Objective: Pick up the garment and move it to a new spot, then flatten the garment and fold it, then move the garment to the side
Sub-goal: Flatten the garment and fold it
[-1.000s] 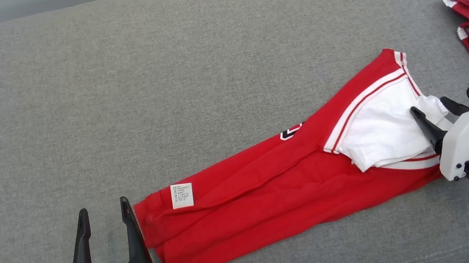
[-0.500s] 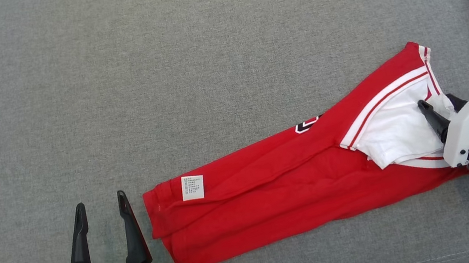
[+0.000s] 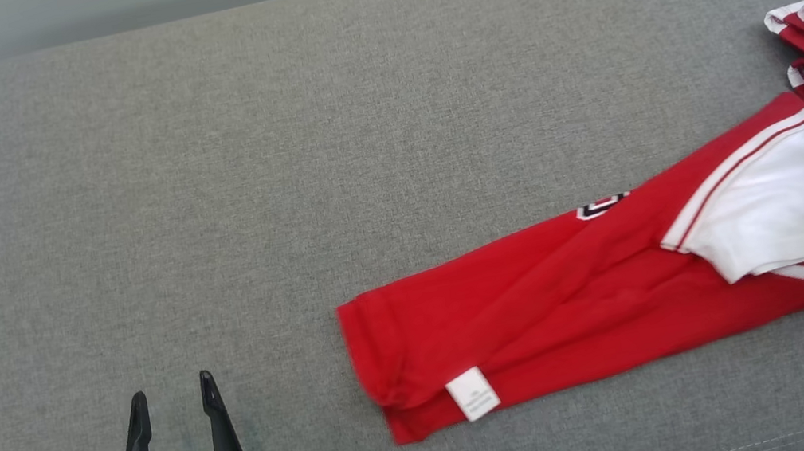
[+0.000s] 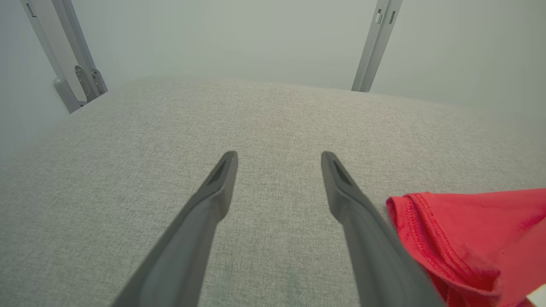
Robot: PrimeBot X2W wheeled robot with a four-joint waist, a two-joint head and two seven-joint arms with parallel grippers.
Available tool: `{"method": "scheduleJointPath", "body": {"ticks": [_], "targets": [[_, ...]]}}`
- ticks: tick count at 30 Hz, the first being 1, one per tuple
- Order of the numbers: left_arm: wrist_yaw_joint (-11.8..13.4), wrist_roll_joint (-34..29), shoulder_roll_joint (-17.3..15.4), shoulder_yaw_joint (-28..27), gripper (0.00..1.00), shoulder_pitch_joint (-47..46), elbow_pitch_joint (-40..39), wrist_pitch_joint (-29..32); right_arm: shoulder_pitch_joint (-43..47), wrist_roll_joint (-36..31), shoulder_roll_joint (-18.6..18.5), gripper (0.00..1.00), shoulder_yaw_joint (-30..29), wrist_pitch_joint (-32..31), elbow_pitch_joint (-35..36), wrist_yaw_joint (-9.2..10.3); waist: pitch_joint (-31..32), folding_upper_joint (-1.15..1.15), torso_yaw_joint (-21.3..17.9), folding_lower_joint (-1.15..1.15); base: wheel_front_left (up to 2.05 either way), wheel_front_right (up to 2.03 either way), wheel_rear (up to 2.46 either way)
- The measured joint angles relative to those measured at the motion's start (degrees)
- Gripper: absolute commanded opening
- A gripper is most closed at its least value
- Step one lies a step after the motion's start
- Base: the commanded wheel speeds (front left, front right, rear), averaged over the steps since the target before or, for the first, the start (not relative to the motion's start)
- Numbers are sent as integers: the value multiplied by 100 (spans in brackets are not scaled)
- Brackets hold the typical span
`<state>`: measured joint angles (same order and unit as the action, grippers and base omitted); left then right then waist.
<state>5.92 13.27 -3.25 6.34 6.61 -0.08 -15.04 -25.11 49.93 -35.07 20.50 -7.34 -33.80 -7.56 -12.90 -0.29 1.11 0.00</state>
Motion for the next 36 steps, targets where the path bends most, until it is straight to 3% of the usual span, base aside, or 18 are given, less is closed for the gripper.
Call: {"method": "scheduleJointPath", "body": {"ticks": [6,11,16,20,24,28,36], "targets": [[-87,-18,26,15,100,148,41,-1,20,92,-646,0,-516,243,-112,8,268,0,-5,0,0,0,0],[-60,71,29,18,100,263,37,-1,160,121,-538,0,-396,290,976,8,374,0,-5,0,0,0,0],[-10,133,31,122,100,279,22,-1,553,-49,37,0,232,-44,2330,8,339,0,-71,0,0,0,0],[-1,97,32,209,100,238,31,-1,666,-485,793,0,730,-258,2754,8,231,0,-116,0,0,0,0],[15,67,33,322,100,127,76,-1,660,-967,1671,0,1077,-355,2597,8,108,0,-129,0,0,0,0],[15,42,36,432,100,36,174,-1,653,-1359,2216,0,1285,-318,2282,9,41,0,-49,0,0,0,0],[80,71,35,480,100,39,267,-1,681,-1646,2591,0,1365,-213,1923,9,-19,0,102,0,0,0,0]]}}
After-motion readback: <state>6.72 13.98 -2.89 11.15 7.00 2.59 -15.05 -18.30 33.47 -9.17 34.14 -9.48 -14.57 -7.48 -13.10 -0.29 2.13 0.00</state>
